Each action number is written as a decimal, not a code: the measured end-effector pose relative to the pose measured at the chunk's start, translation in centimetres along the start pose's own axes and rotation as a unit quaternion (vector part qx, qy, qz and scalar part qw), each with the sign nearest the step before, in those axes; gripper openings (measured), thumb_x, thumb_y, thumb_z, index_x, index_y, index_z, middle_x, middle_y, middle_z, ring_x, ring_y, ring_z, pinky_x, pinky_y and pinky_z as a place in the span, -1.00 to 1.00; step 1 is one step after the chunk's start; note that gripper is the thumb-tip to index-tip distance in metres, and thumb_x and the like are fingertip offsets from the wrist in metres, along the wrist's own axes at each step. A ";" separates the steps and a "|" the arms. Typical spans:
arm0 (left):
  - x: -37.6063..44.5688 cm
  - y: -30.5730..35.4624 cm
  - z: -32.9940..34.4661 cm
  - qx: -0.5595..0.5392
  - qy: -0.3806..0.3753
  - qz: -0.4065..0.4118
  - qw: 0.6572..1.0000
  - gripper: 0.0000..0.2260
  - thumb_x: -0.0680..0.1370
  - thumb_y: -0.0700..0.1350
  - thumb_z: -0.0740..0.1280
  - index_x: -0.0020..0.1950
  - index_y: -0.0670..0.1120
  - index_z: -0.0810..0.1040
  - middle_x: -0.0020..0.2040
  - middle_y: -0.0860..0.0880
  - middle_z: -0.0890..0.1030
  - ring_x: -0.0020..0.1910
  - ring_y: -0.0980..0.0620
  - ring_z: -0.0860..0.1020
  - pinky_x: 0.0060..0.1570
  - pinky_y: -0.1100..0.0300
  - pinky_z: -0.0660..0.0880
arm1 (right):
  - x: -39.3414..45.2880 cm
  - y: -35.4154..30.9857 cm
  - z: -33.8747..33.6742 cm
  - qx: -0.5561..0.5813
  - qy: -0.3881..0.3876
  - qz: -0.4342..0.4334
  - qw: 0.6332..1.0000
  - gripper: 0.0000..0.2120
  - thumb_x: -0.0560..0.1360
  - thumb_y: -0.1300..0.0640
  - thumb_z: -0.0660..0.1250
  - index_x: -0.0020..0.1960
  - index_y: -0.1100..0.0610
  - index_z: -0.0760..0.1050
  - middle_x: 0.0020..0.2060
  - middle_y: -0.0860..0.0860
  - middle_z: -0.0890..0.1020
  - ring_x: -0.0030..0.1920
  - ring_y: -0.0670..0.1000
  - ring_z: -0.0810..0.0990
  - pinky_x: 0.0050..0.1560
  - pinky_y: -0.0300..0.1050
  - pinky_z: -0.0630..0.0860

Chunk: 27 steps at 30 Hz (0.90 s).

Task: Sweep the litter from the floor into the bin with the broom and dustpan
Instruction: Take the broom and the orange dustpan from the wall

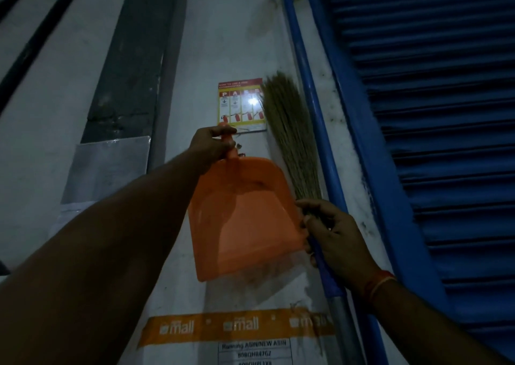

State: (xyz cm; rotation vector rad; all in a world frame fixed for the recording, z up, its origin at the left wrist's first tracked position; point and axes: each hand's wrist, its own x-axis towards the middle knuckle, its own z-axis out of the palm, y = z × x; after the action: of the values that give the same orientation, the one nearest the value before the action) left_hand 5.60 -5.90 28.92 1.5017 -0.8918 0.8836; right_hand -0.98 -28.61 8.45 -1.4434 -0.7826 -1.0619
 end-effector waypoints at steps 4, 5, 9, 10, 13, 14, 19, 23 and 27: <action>-0.5 -0.4 -0.3 -0.004 0.000 -0.006 1.000 -0.66 0.58 -0.31 0.35 0.32 -0.04 0.59 0.32 -0.19 0.52 -0.01 -0.02 0.64 -0.30 0.33 0.59 | 0.0 0.4 0.4 -0.017 0.000 -0.003 1.000 -0.75 0.63 0.24 0.22 0.16 0.00 0.60 -0.16 0.10 0.62 -0.39 0.09 0.55 -0.46 -0.05 0.53; -0.6 -0.5 -0.5 -0.004 0.007 -0.007 1.000 -0.66 0.58 -0.30 0.35 0.31 -0.02 0.59 0.35 -0.18 0.49 0.02 -0.04 0.64 -0.26 0.30 0.61 | -0.1 0.5 0.5 -0.018 0.000 -0.003 1.000 -0.75 0.63 0.24 0.23 0.16 0.00 0.60 -0.16 0.10 0.62 -0.39 0.09 0.55 -0.45 -0.04 0.53; -1.1 -1.6 -1.7 -0.032 0.074 -0.013 0.997 -0.68 0.57 -0.26 0.38 0.27 0.04 0.61 0.34 -0.16 0.50 0.10 -0.08 0.64 -0.02 0.09 0.67 | -0.6 1.4 0.7 -0.015 0.003 -0.001 1.000 -0.74 0.62 0.24 0.23 0.16 -0.02 0.60 -0.16 0.08 0.62 -0.37 0.11 0.55 -0.43 0.00 0.55; -1.4 -2.0 -2.2 -0.045 0.089 -0.013 0.995 -0.69 0.57 -0.25 0.38 0.25 0.05 0.61 0.33 -0.16 0.50 0.10 -0.08 0.64 0.00 0.05 0.67 | -0.8 1.7 0.8 -0.015 0.006 0.000 1.000 -0.74 0.62 0.25 0.23 0.17 -0.02 0.60 -0.15 0.08 0.62 -0.37 0.12 0.55 -0.43 0.00 0.55; -2.9 -3.3 -3.7 -0.083 0.138 -0.011 0.987 -0.70 0.58 -0.27 0.36 0.22 0.07 0.60 0.29 -0.14 0.48 0.08 -0.07 0.63 -0.03 0.08 0.67 | -1.3 2.1 1.0 -0.024 0.025 0.006 0.999 -0.73 0.61 0.26 0.25 0.17 -0.02 0.60 -0.12 0.11 0.63 -0.38 0.11 0.56 -0.45 -0.02 0.54; -3.4 -3.9 -4.3 -0.097 0.161 -0.014 0.982 -0.69 0.57 -0.29 0.35 0.19 0.07 0.59 0.26 -0.14 0.49 0.05 -0.07 0.64 -0.07 0.10 0.67 | -1.5 2.2 1.1 -0.029 0.032 0.008 0.999 -0.73 0.61 0.26 0.26 0.17 -0.02 0.59 -0.11 0.12 0.63 -0.38 0.10 0.56 -0.45 -0.03 0.54; -5.9 -5.9 -6.4 -0.134 0.298 -0.048 0.944 -0.65 0.53 -0.34 0.35 0.12 0.10 0.61 0.16 -0.08 0.61 0.05 -0.05 0.64 -0.10 0.12 0.67 | -2.3 2.2 2.4 -0.050 0.064 0.004 0.997 -0.75 0.58 0.21 0.33 0.20 -0.02 0.60 -0.08 0.04 0.65 -0.42 0.08 0.55 -0.49 -0.07 0.52; -8.7 -6.5 -7.0 -0.176 0.366 -0.067 0.911 -0.64 0.52 -0.38 0.31 0.13 0.06 0.57 0.12 0.02 0.58 0.01 0.04 0.60 -0.11 0.20 0.64 | -2.9 1.7 3.6 -0.051 0.071 0.007 0.996 -0.76 0.57 0.19 0.36 0.19 -0.03 0.61 -0.09 0.03 0.66 -0.45 0.09 0.56 -0.49 -0.07 0.53; -11.7 -6.9 -7.8 -0.205 0.406 -0.112 0.884 -0.59 0.55 -0.34 0.26 0.06 0.20 0.57 0.21 0.00 0.55 0.07 -0.04 0.59 -0.02 -0.01 0.66 | -3.6 0.6 4.2 -0.039 0.056 0.012 0.998 -0.77 0.54 0.18 0.40 0.18 0.02 0.62 0.01 0.04 0.64 -0.46 0.11 0.55 -0.46 -0.11 0.52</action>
State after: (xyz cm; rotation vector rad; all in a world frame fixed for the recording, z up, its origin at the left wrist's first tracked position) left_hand 6.34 3.26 16.17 0.7209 -0.2407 0.9586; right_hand -1.06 -24.20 5.05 -1.4437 -0.6481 -1.1547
